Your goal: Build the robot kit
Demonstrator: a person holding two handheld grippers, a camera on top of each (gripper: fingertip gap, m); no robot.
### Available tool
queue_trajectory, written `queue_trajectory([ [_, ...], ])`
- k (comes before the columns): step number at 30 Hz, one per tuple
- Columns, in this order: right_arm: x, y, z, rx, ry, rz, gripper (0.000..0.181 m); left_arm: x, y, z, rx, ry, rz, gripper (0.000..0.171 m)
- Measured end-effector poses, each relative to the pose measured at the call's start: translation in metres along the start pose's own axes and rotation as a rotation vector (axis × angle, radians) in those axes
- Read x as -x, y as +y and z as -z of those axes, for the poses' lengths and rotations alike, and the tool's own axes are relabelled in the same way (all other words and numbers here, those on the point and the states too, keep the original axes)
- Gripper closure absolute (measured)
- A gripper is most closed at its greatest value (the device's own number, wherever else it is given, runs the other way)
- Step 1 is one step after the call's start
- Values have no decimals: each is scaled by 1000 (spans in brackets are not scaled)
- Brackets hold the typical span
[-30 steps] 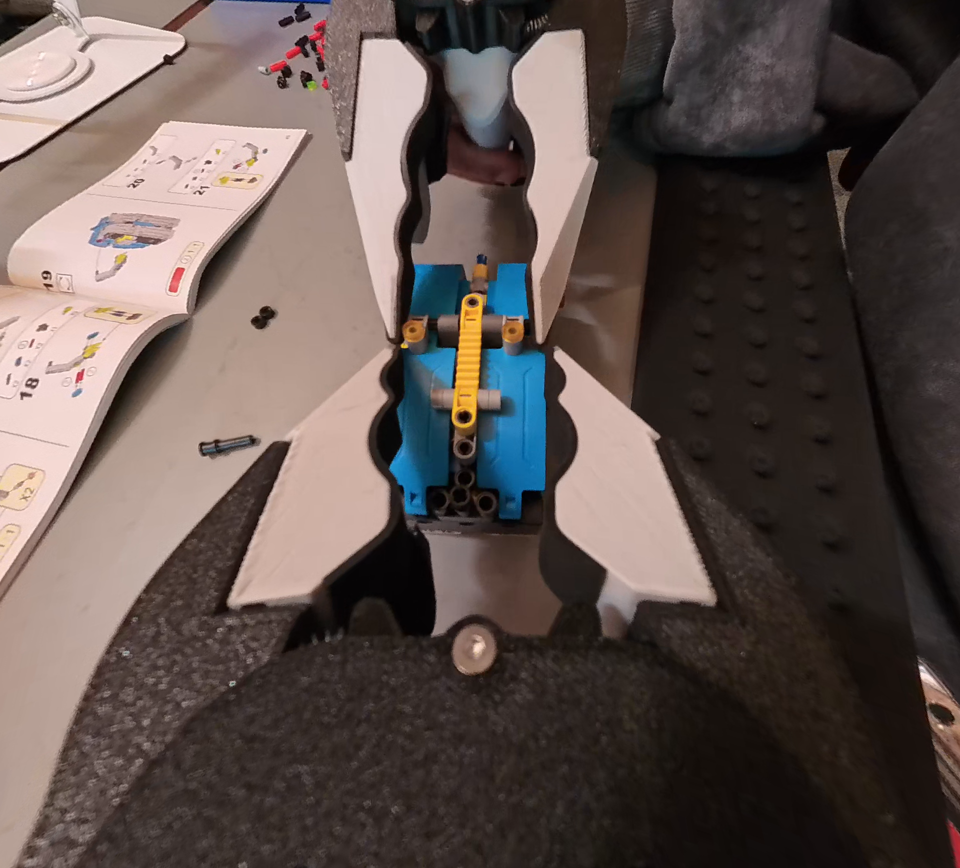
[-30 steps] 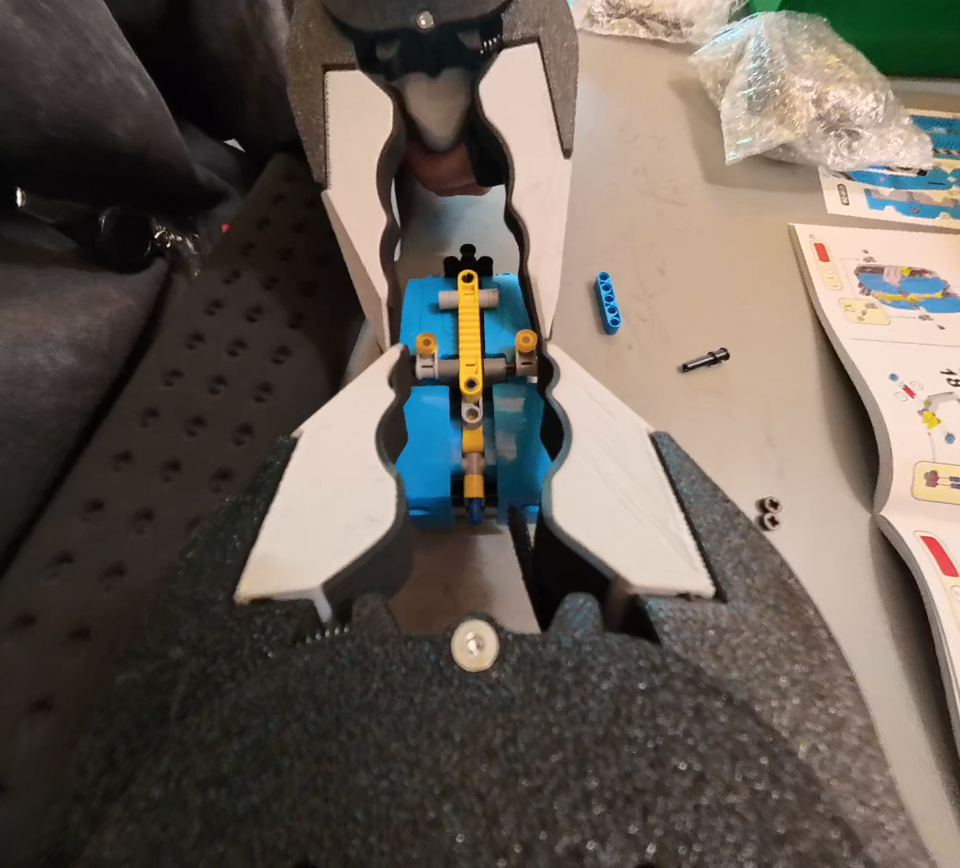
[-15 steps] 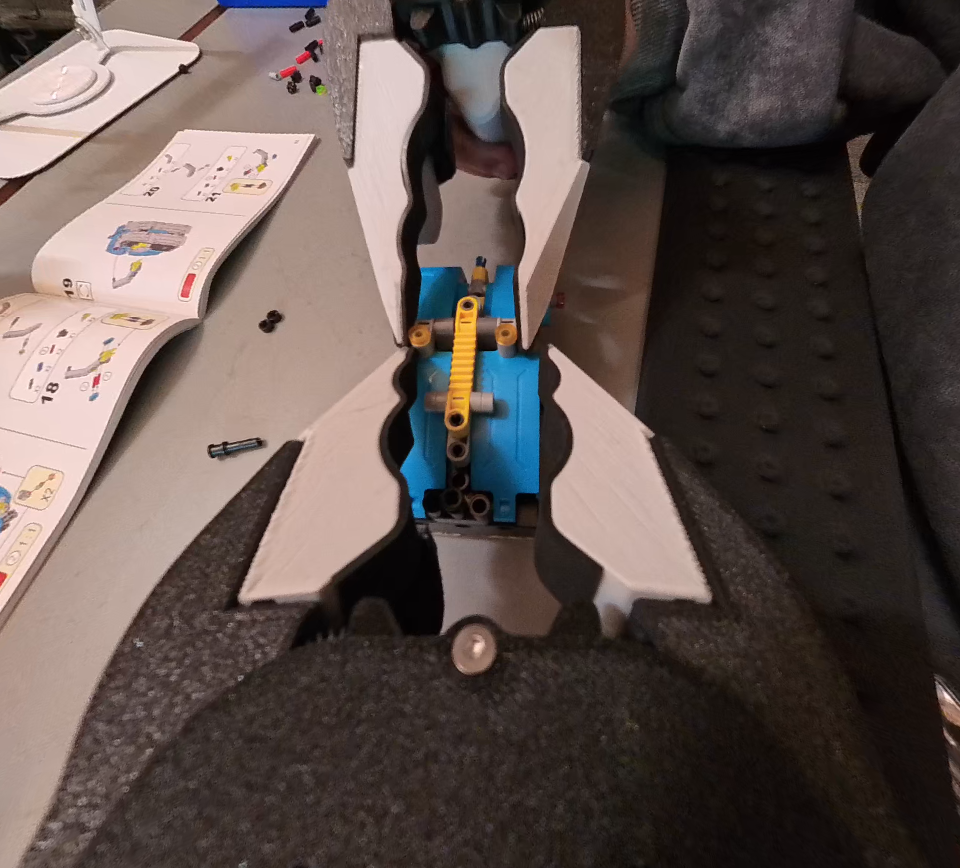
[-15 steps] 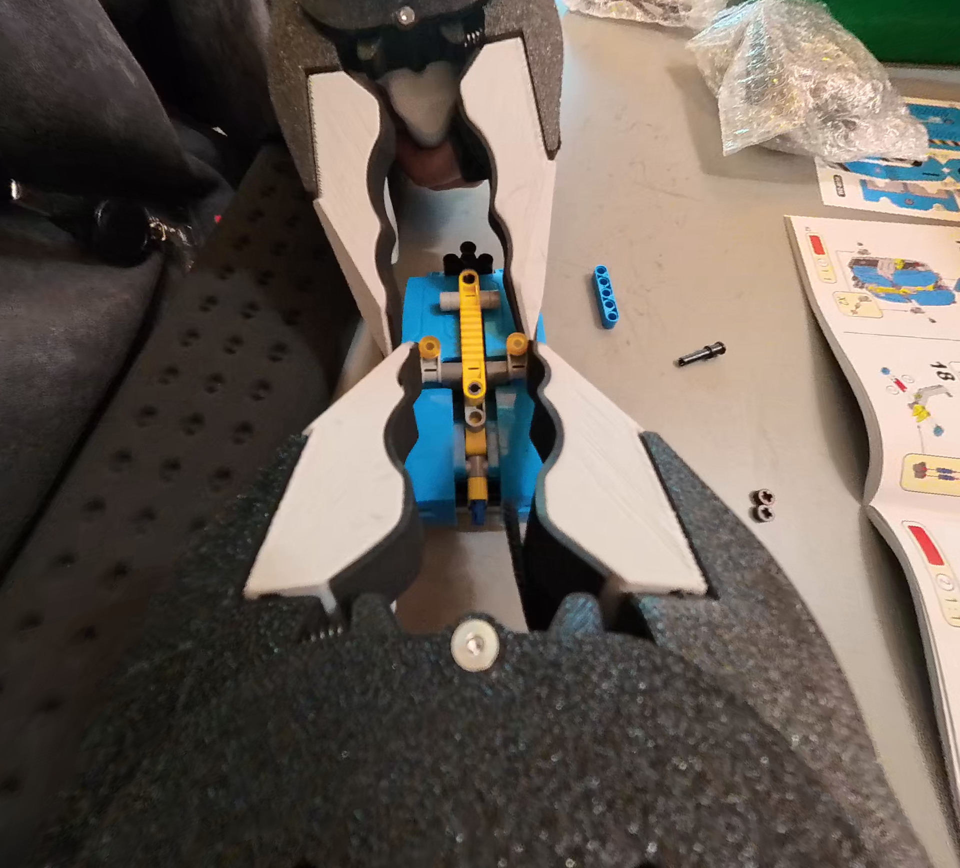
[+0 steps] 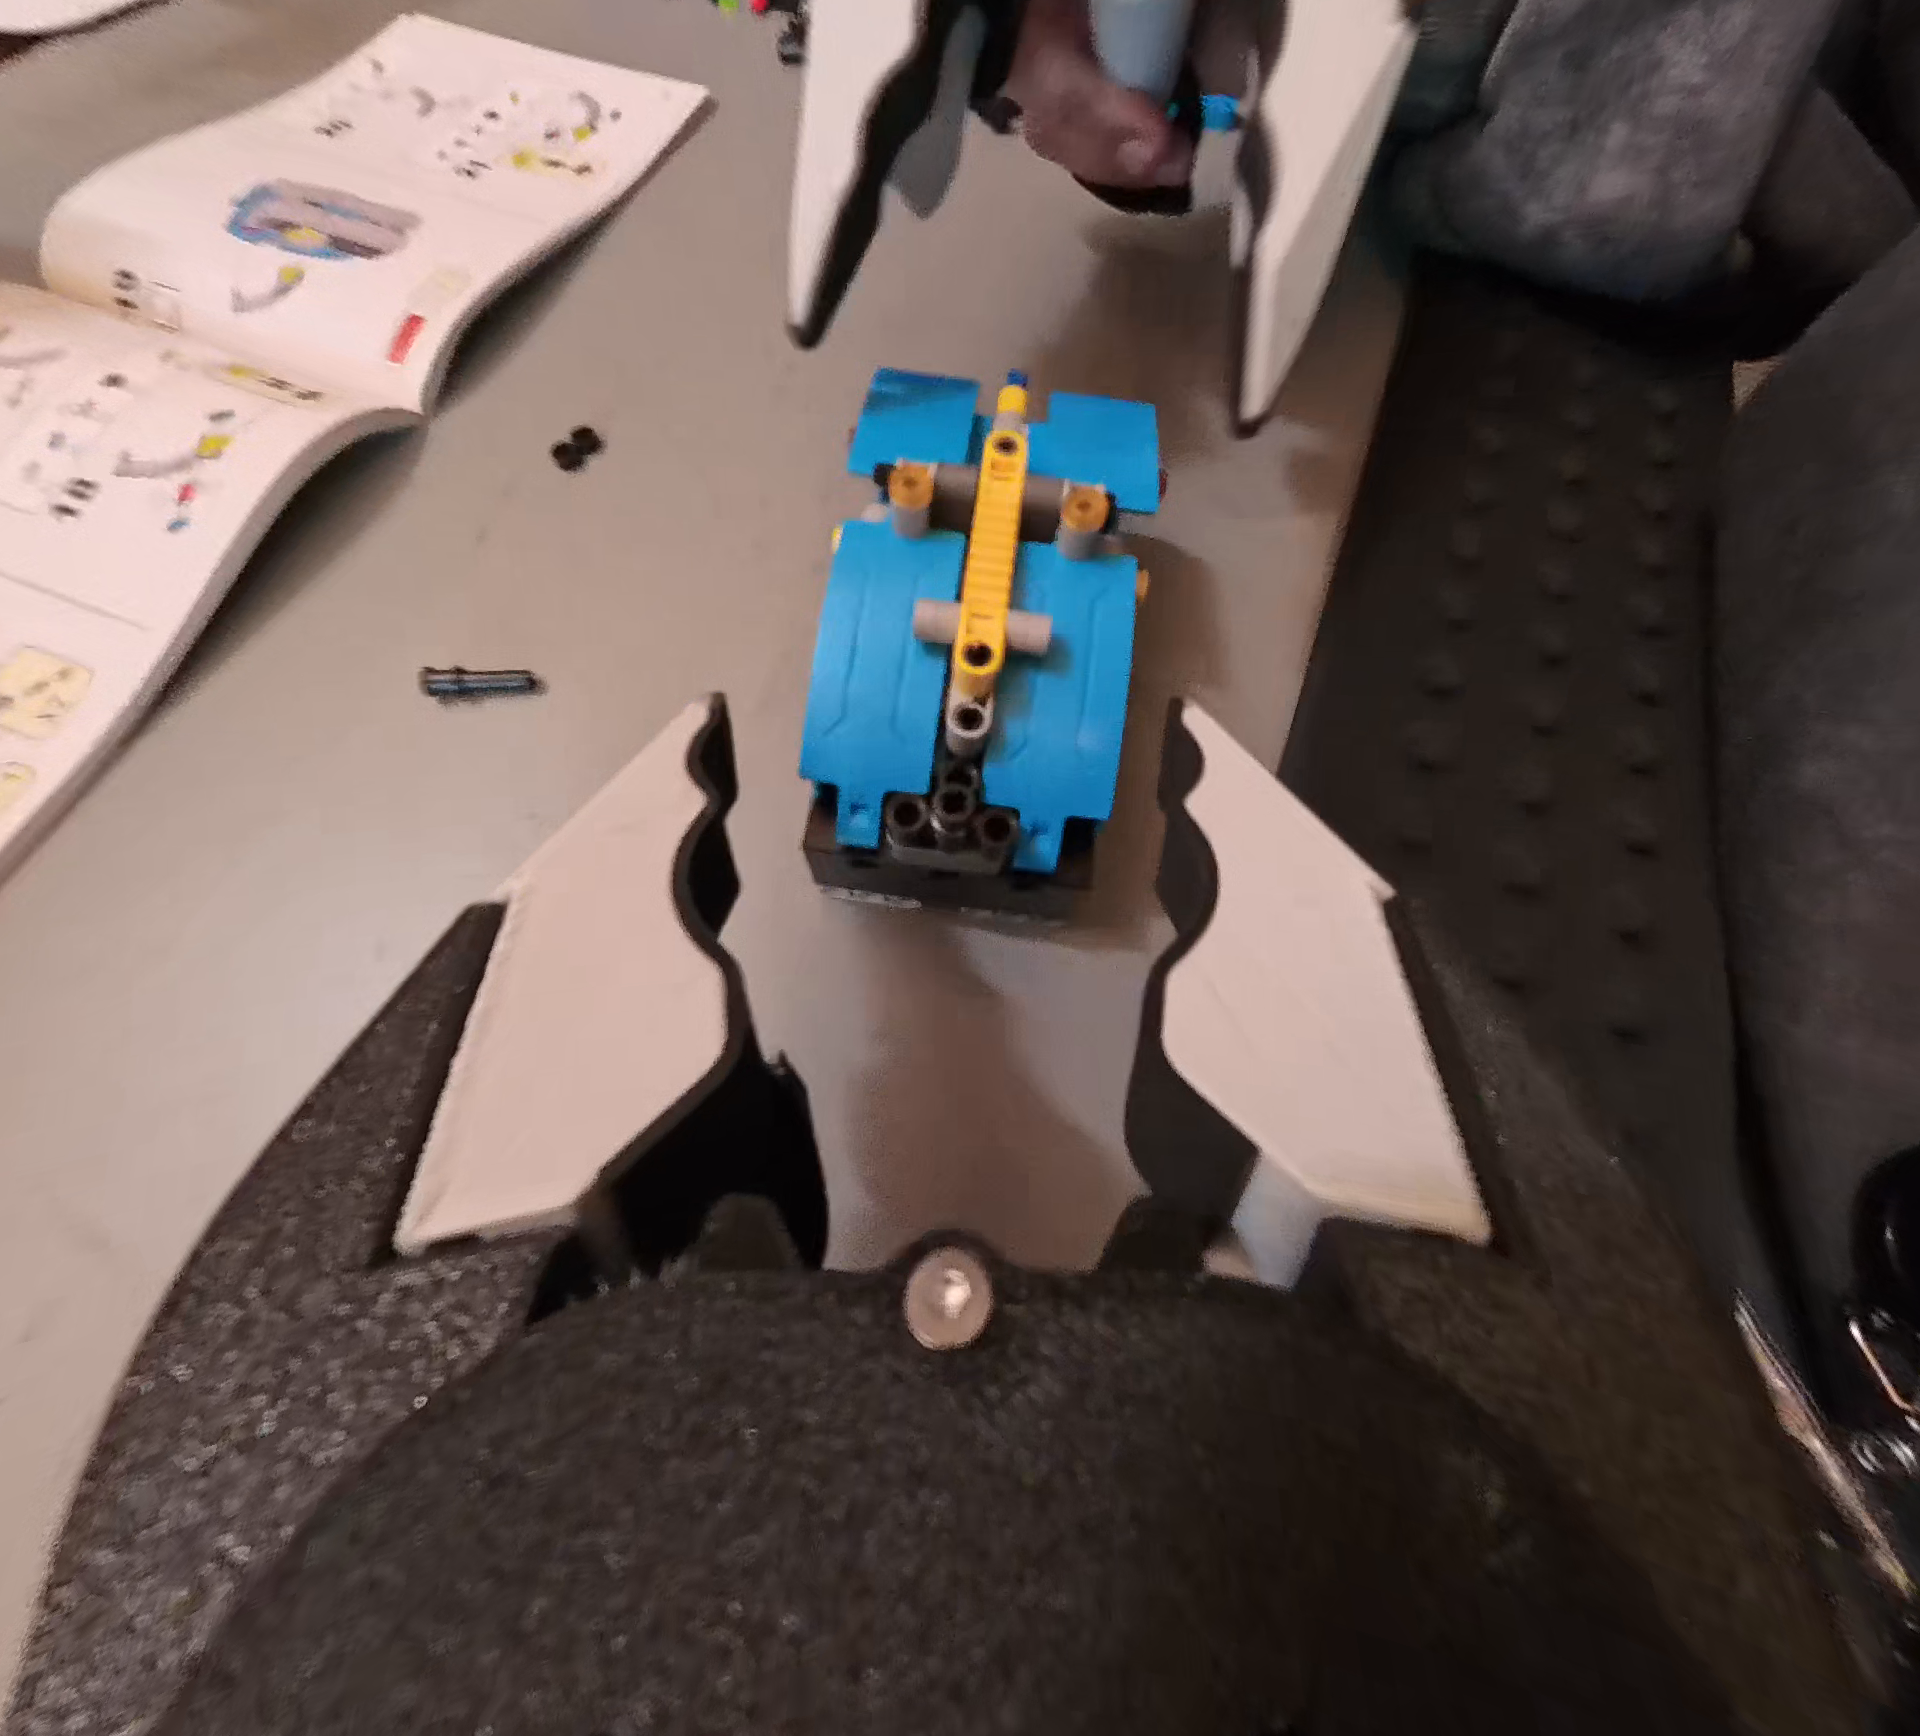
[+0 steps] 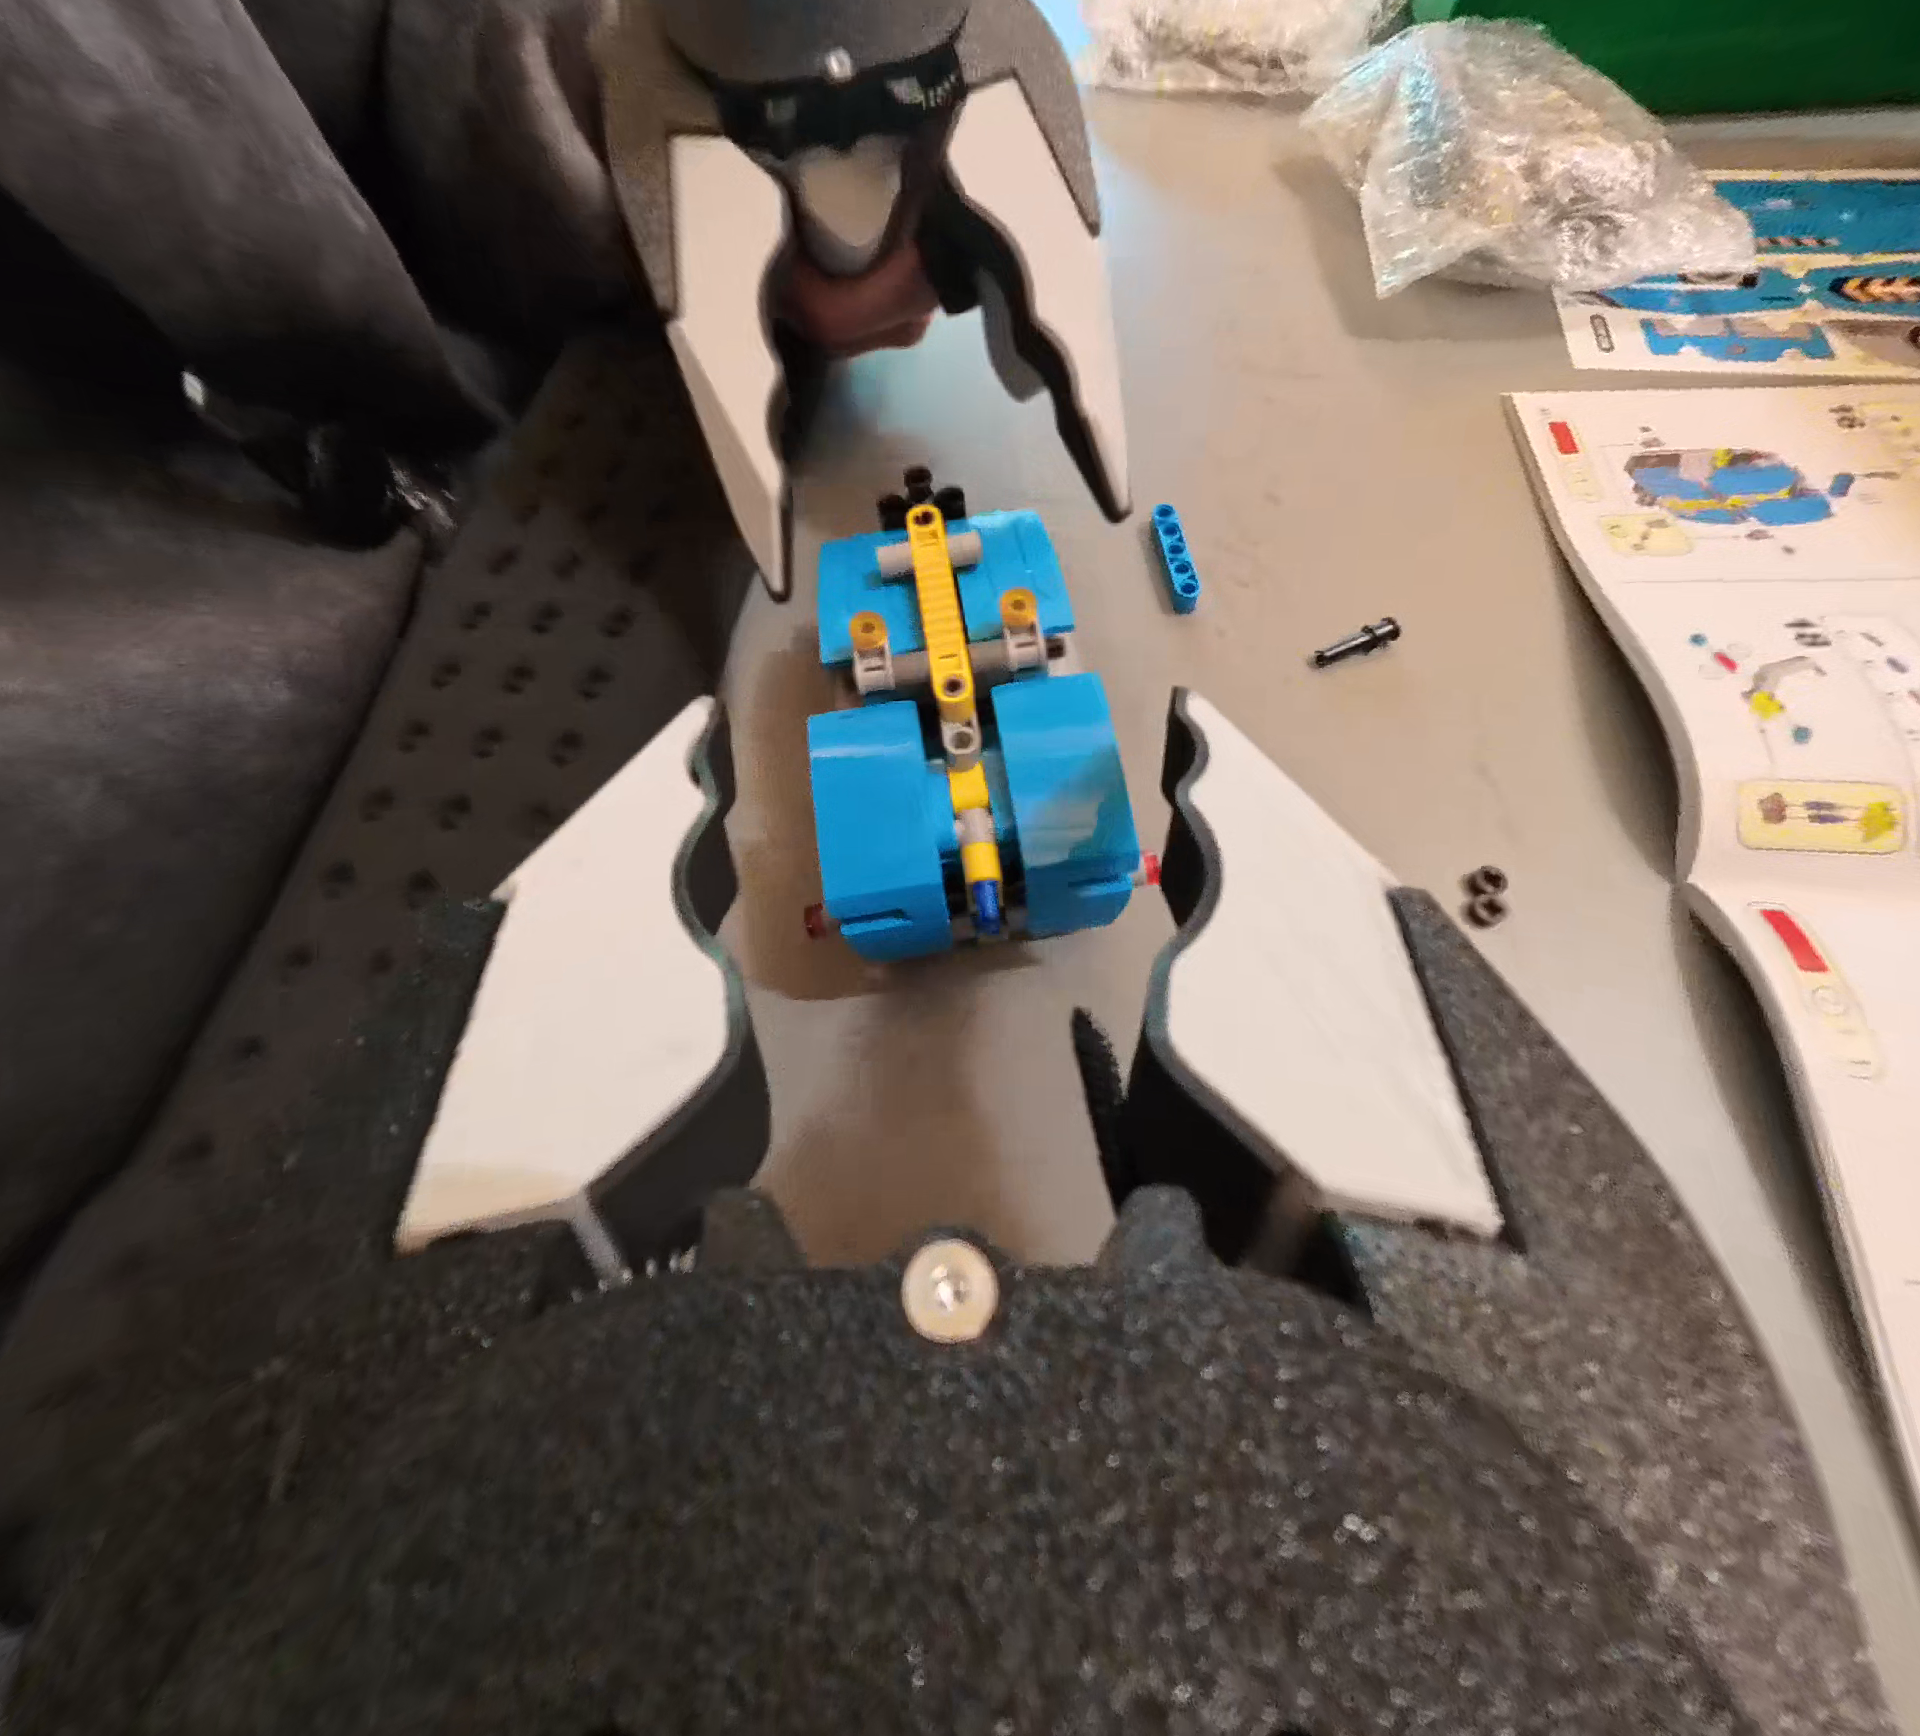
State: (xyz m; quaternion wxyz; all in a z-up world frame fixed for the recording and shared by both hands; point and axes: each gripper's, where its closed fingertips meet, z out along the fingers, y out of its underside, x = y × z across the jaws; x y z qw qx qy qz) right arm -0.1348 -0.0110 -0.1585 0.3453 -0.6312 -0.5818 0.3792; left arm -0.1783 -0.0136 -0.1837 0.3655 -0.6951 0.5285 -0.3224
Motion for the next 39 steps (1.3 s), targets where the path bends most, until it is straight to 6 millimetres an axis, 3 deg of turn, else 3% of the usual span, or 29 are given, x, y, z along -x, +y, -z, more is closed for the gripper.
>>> queue_trajectory([
  [4, -15, 22, -12, 110, 86, 19, 95, -8, 8, -3, 52, 0, -62, 103],
  [6, -28, 25, -6, 105, 117, -23, 94, -10, 12, 0, 85, 0, -80, 109],
  [8, -43, 25, 4, 87, 175, -36, 109, -14, 13, 2, 89, 20, -74, 119],
  [12, -42, 24, 5, 72, 169, -47, 110, -10, 9, 0, 69, 1, -79, 117],
  [15, -32, 4, 12, -6, 179, 10, 139, -4, -3, 5, -13, 1, -31, 118],
  [20, -20, -1, 5, -27, 118, -62, 171, 10, -19, 13, -134, 19, 50, 158],
  [23, -22, 7, -3, -7, 93, -126, 173, 12, -20, 9, -129, 12, 4, 171],
  [28, -20, 7, -10, -31, 41, -168, 175, 12, -16, 1, -116, 27, -19, 171],
  [39, -27, 10, -5, -25, 18, -195, 178, 13, -20, -7, -134, 60, -77, 171],
])
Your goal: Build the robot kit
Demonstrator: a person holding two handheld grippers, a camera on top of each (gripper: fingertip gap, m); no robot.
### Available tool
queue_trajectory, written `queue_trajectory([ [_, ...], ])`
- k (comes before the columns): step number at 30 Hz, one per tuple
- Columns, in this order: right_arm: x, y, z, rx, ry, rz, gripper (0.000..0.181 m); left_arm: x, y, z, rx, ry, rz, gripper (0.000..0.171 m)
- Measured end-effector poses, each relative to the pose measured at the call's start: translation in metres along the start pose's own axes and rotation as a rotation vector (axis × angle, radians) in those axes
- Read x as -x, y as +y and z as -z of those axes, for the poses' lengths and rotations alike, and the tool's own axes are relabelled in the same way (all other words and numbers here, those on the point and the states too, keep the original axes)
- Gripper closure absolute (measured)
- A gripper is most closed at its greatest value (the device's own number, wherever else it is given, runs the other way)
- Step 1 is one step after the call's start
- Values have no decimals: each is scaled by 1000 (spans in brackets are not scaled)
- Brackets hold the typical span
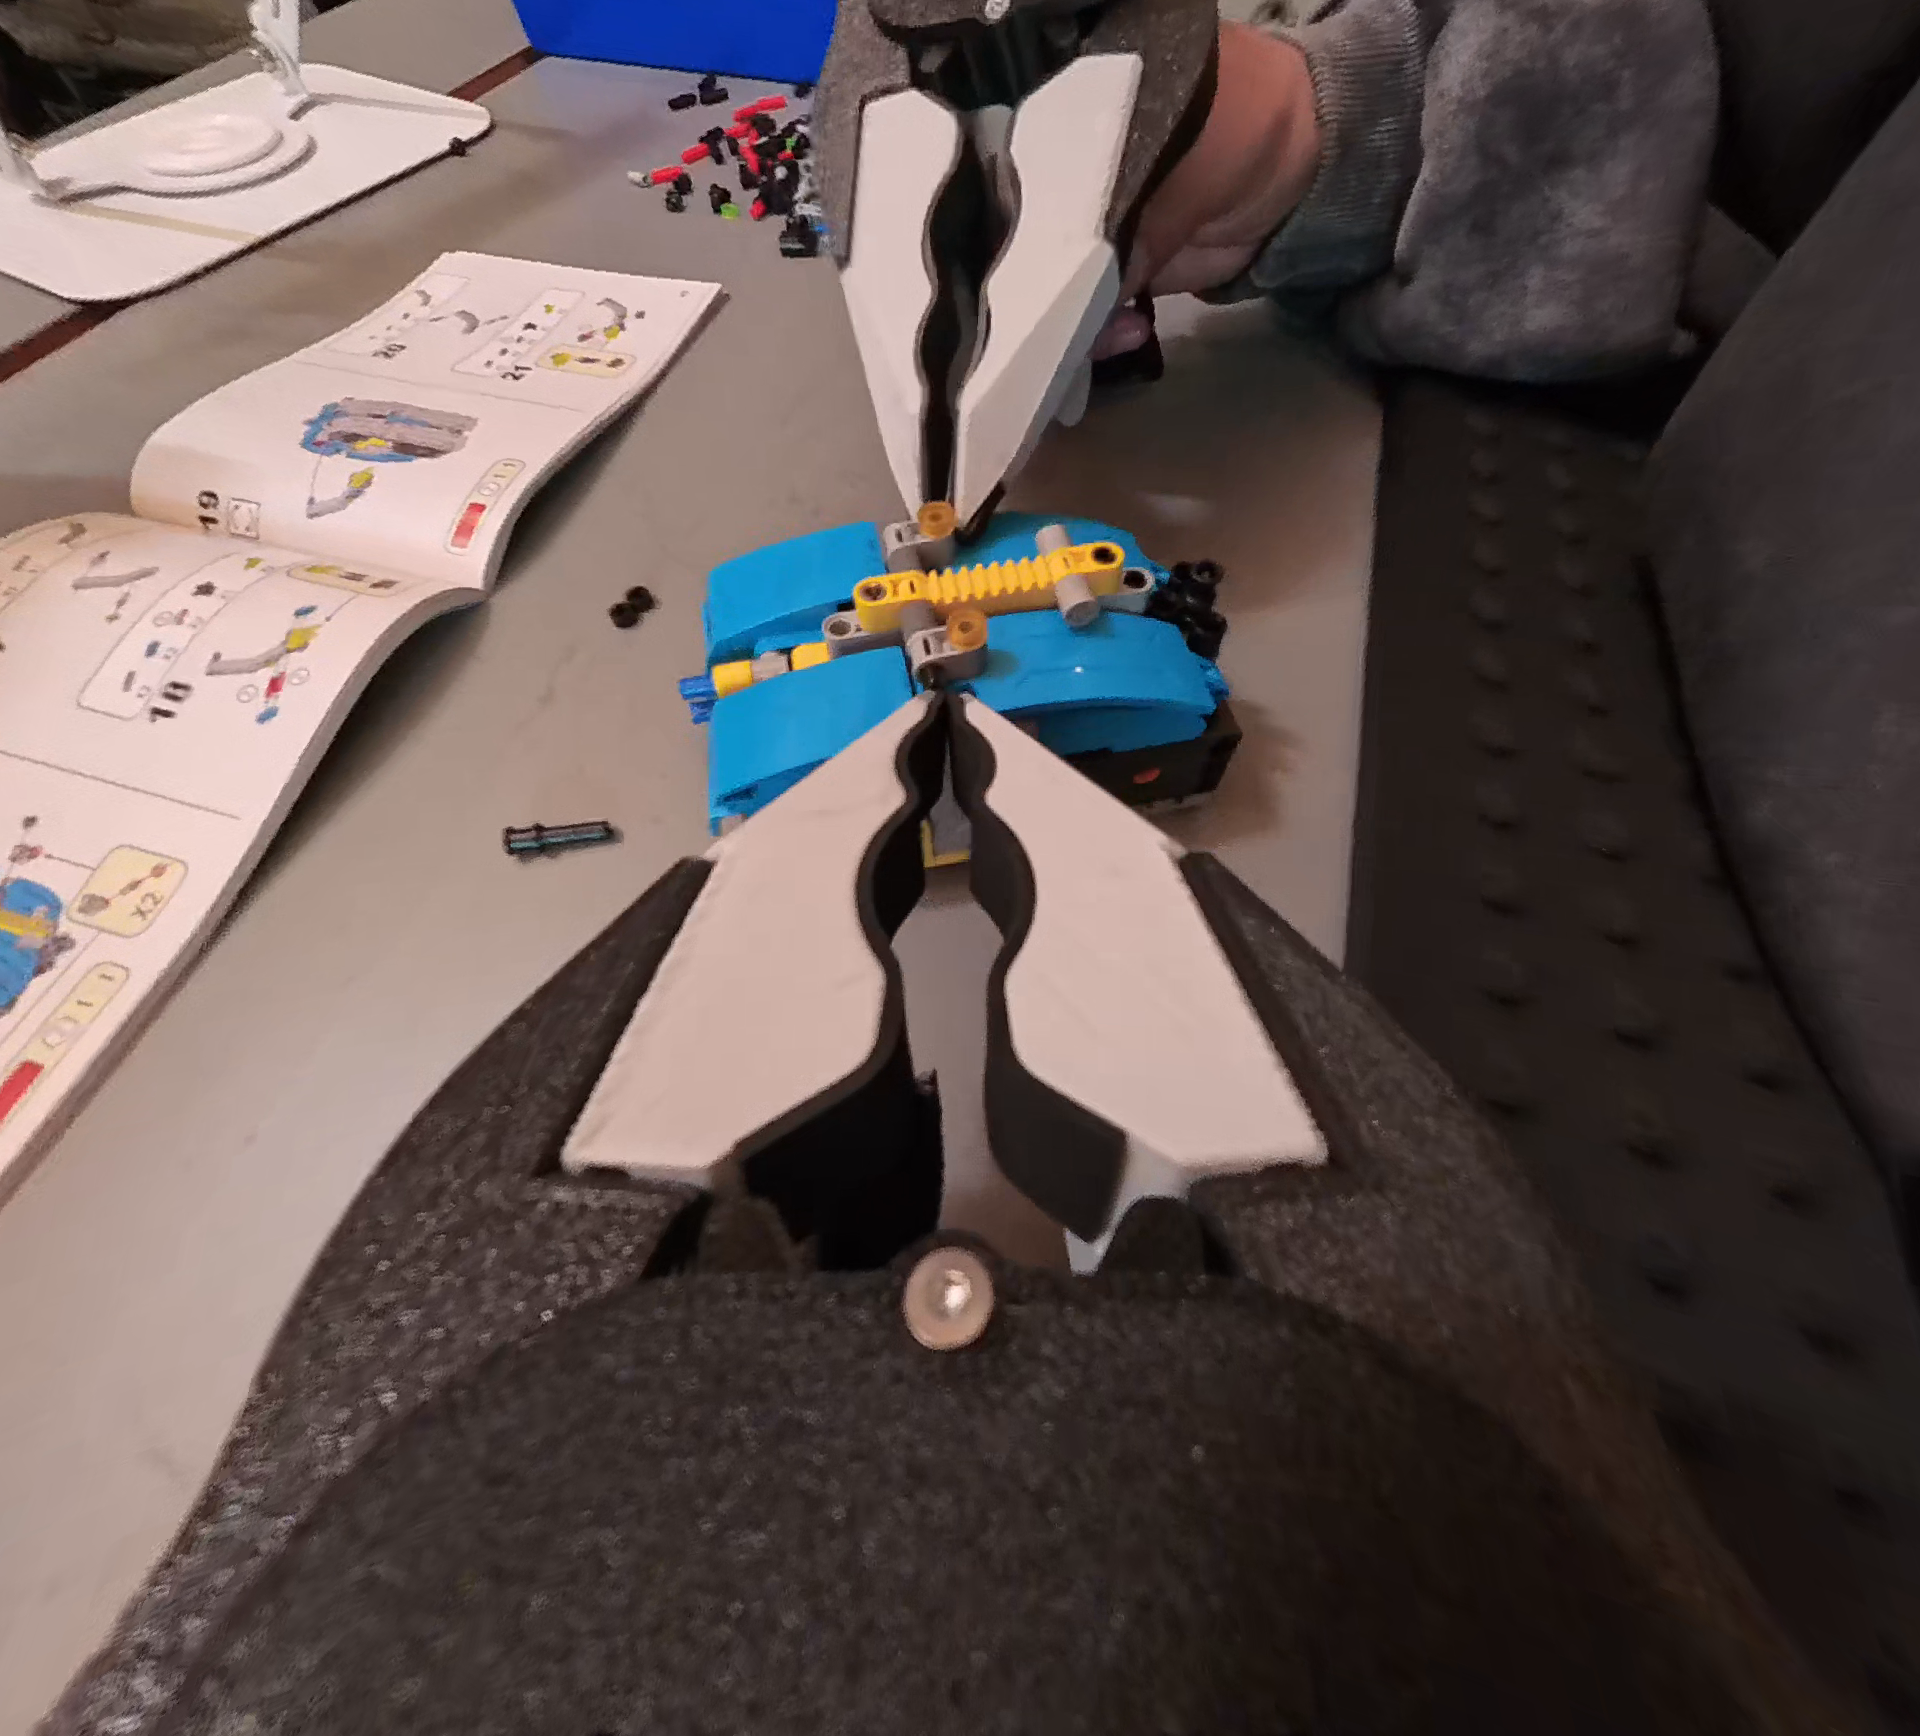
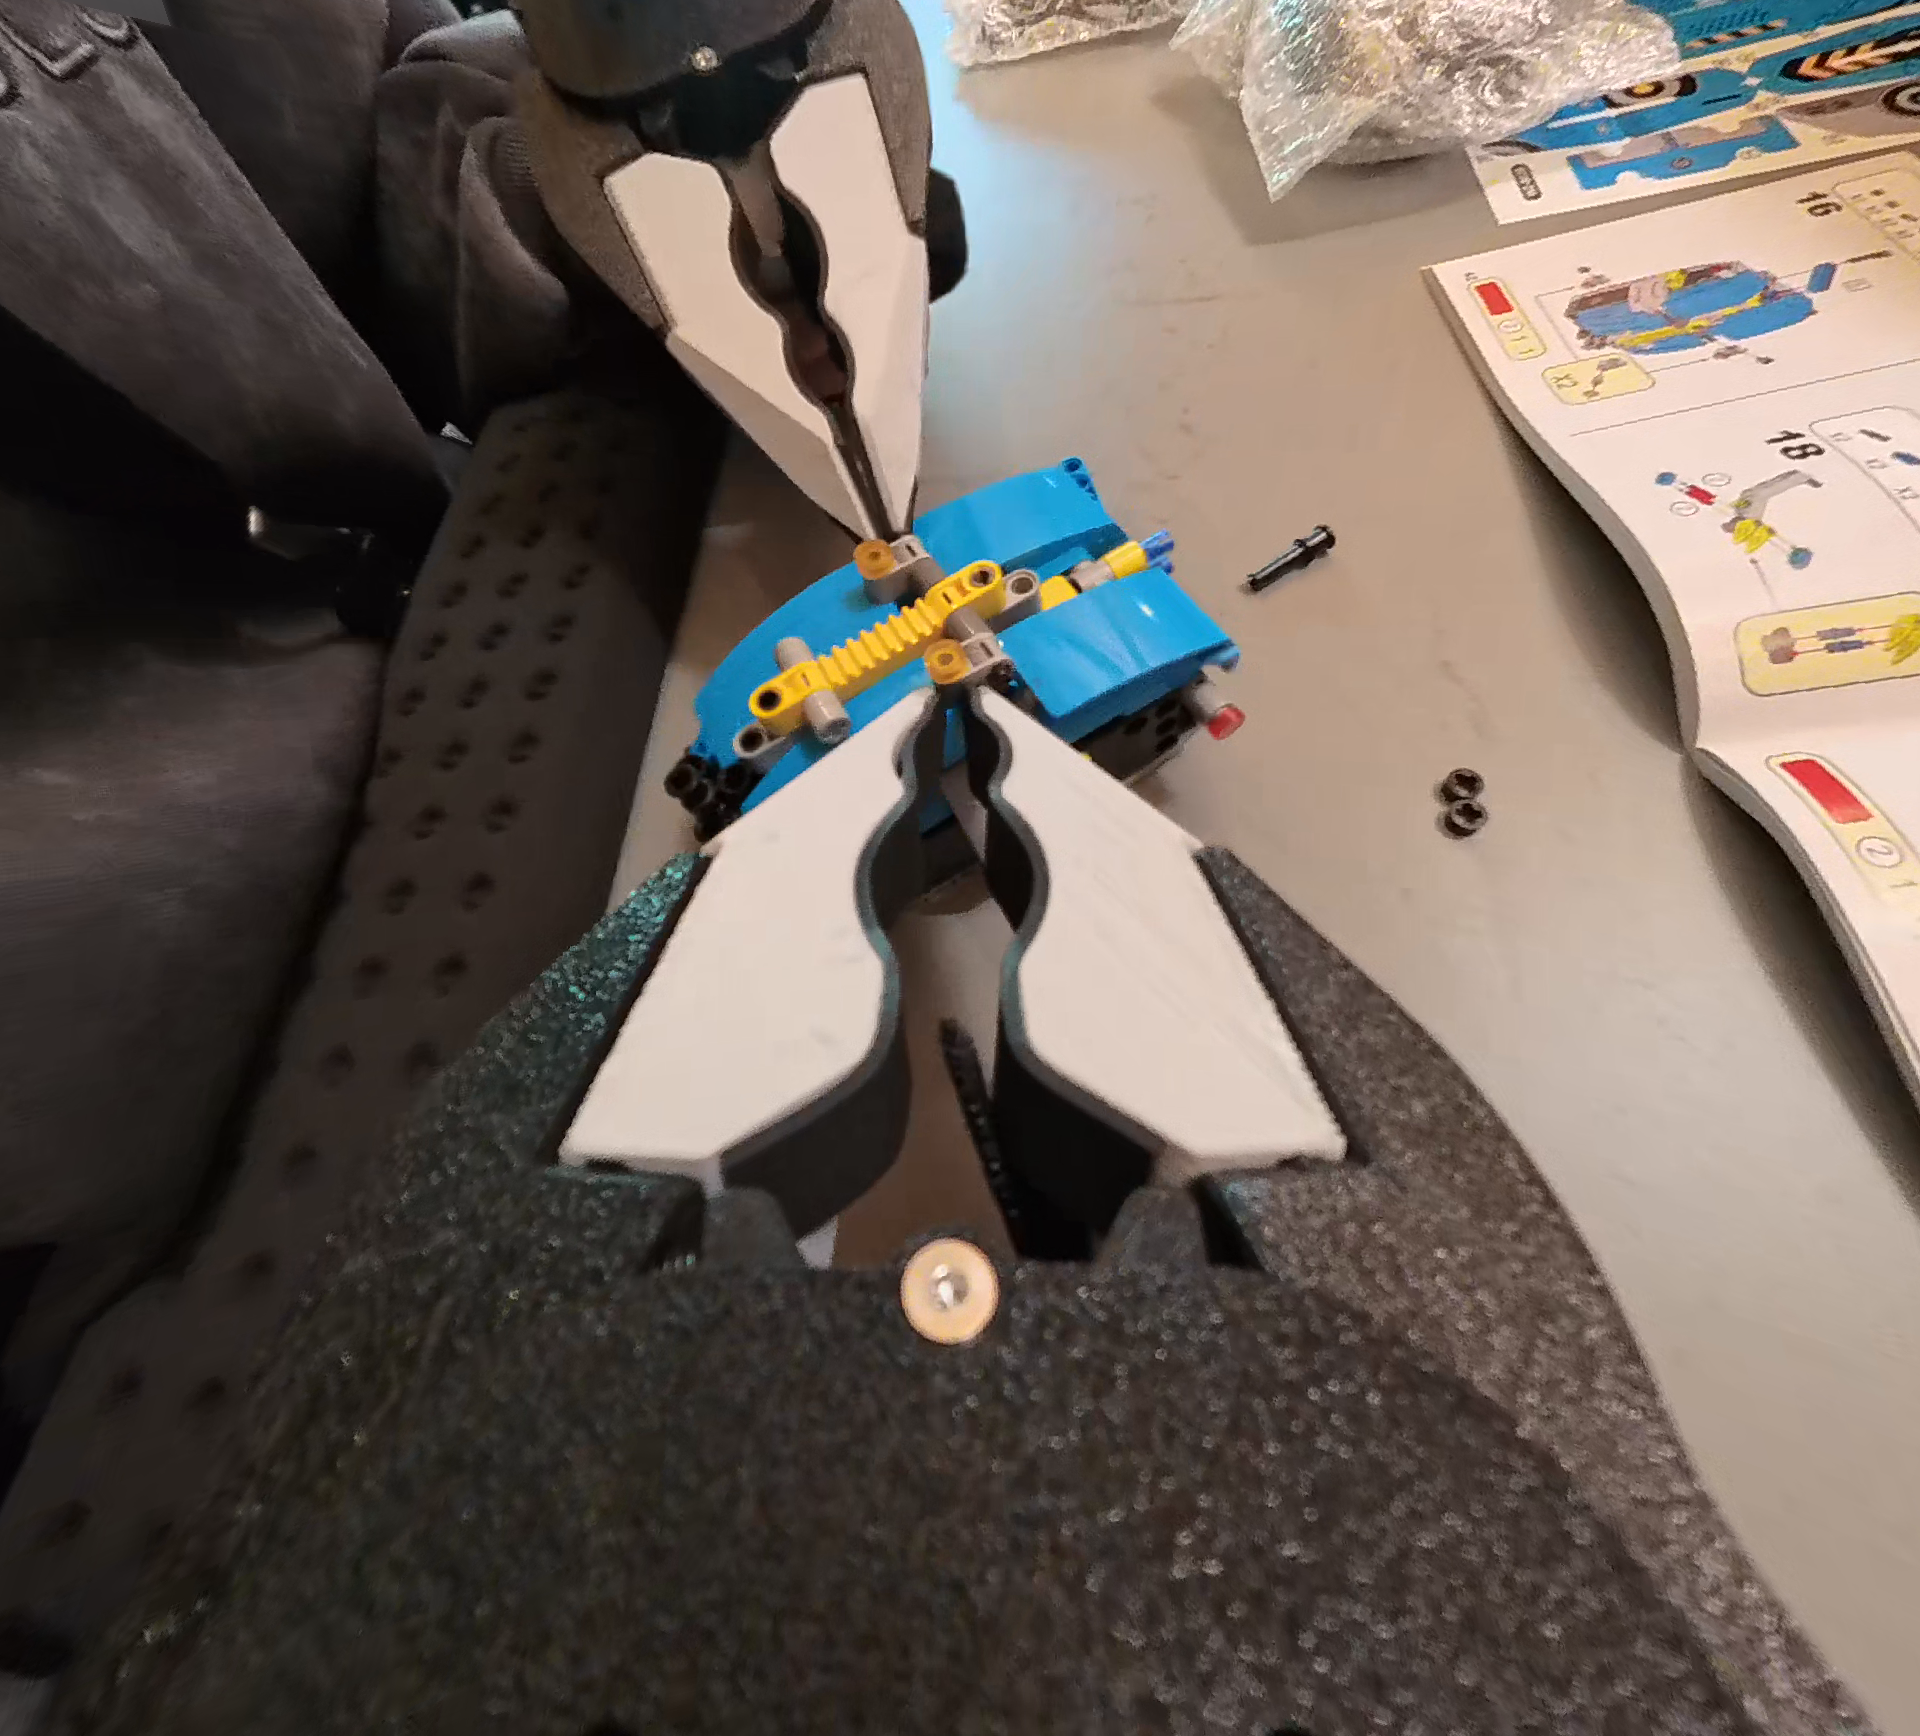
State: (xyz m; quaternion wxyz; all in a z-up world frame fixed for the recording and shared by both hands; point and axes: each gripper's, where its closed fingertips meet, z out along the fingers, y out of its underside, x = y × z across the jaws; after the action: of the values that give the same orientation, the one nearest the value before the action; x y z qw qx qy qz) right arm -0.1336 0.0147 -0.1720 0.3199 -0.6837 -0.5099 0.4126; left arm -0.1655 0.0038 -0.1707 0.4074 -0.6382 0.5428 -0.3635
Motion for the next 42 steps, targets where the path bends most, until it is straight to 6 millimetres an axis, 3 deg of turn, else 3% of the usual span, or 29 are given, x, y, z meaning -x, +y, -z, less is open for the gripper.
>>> queue_trajectory([
  [10, -3, 2, 4, 4, -8, 1, 179, -1, -3, -5, 0, 15, -11, 171],
  [12, -5, 1, 4, -4, 8, 3, 179, -10, -4, -7, 1, 59, -14, 171],
  [14, -4, -3, -2, -17, 15, -3, 181, -33, -6, -17, 3, 151, -28, 171],
  [16, -4, -6, -7, 35, 69, 111, 181, -37, -10, -23, 21, 89, -108, 171],
  [18, -13, -10, 1, 64, 150, 158, 181, -30, -8, -19, 31, 49, -86, 171],
  [21, -19, -12, 13, -15, 141, 67, 177, -33, -9, -7, -13, 101, -3, 171],
  [23, -8, -13, 16, -48, 72, 68, 171, -34, -20, 6, -85, 135, 32, 156],
  [26, -2, -6, 7, -2, 88, 45, 133, -15, -29, 19, -152, 97, 91, 125],
  [28, -1, -9, 3, 10, 154, 21, 121, 0, -17, 15, -83, 64, 82, 100],
  [30, 8, -16, -2, -21, 213, 26, 118, 8, 0, 6, 13, 64, 31, 90],
  [34, 6, -14, -11, -26, 378, 53, 131, 9, 6, -9, 60, 140, -28, 87],
  [42, 5, -7, -21, 35, 360, 86, 135, 9, 12, -18, 100, 160, -67, 96],
])
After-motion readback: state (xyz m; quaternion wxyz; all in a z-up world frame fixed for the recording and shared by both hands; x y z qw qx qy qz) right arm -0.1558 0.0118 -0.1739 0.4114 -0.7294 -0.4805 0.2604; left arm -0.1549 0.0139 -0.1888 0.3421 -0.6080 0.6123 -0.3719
